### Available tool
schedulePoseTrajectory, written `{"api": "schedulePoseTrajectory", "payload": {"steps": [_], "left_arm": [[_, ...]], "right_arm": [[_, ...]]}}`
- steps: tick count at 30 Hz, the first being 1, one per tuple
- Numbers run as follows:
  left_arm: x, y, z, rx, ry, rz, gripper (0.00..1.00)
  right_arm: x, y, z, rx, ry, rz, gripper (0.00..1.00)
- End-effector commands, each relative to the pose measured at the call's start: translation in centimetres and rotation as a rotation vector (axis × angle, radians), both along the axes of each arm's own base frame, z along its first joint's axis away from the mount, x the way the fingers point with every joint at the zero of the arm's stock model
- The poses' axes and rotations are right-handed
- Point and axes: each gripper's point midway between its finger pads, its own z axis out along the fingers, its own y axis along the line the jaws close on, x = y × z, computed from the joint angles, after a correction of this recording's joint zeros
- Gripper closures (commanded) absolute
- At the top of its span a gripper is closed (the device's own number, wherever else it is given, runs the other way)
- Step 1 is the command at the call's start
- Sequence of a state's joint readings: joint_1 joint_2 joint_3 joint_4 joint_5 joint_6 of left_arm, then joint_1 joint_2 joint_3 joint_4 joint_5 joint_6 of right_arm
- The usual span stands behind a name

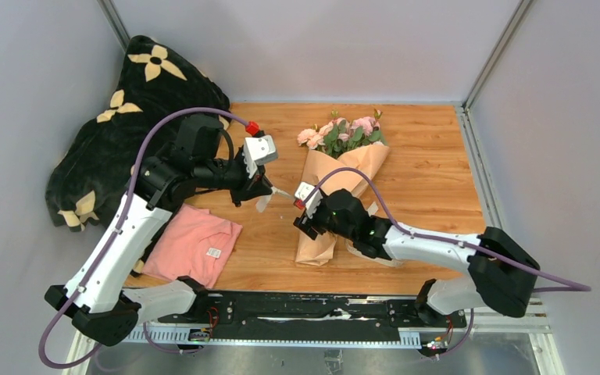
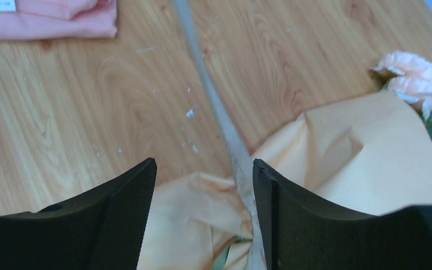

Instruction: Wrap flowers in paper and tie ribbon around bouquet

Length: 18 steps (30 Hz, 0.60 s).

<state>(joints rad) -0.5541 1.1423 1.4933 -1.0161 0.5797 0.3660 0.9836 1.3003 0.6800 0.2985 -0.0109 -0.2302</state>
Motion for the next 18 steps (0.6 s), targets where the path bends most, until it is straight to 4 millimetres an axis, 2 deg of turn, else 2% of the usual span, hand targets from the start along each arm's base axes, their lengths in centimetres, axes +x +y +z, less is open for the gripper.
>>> {"api": "schedulePoseTrajectory", "payload": {"steps": [1, 4, 11, 13, 15, 17, 18], "left_arm": [[-0.7, 0.4, 0.1, 0.006, 0.006, 0.005, 1.00], [-0.6, 0.6, -0.1, 0.018, 0.002, 0.018, 1.00], [-0.4, 1.8, -1.1, 0.070, -0.011, 0.060, 1.00], [-0.5, 1.8, -1.4, 0.072, -0.004, 0.063, 1.00], [-0.6, 2.1, -2.0, 0.084, 0.007, 0.070, 1.00], [-0.9, 2.5, -3.2, 0.110, 0.010, 0.069, 1.00], [-1.1, 3.0, -4.5, 0.139, 0.006, 0.056, 1.00]], "right_arm": [[2.6, 2.8, 3.7, 0.133, -0.149, 0.003, 0.34], [3.9, 1.7, 3.1, 0.126, -0.150, -0.088, 0.45], [4.2, -0.3, 2.8, 0.176, -0.111, -0.146, 0.73], [4.2, -0.4, 2.8, 0.177, -0.101, -0.144, 0.83], [4.1, -0.5, 2.9, 0.170, -0.088, -0.141, 0.99], [4.0, -0.6, 3.1, 0.178, -0.078, -0.134, 1.00], [4.1, -0.9, 3.2, 0.184, -0.071, -0.140, 1.00]]}}
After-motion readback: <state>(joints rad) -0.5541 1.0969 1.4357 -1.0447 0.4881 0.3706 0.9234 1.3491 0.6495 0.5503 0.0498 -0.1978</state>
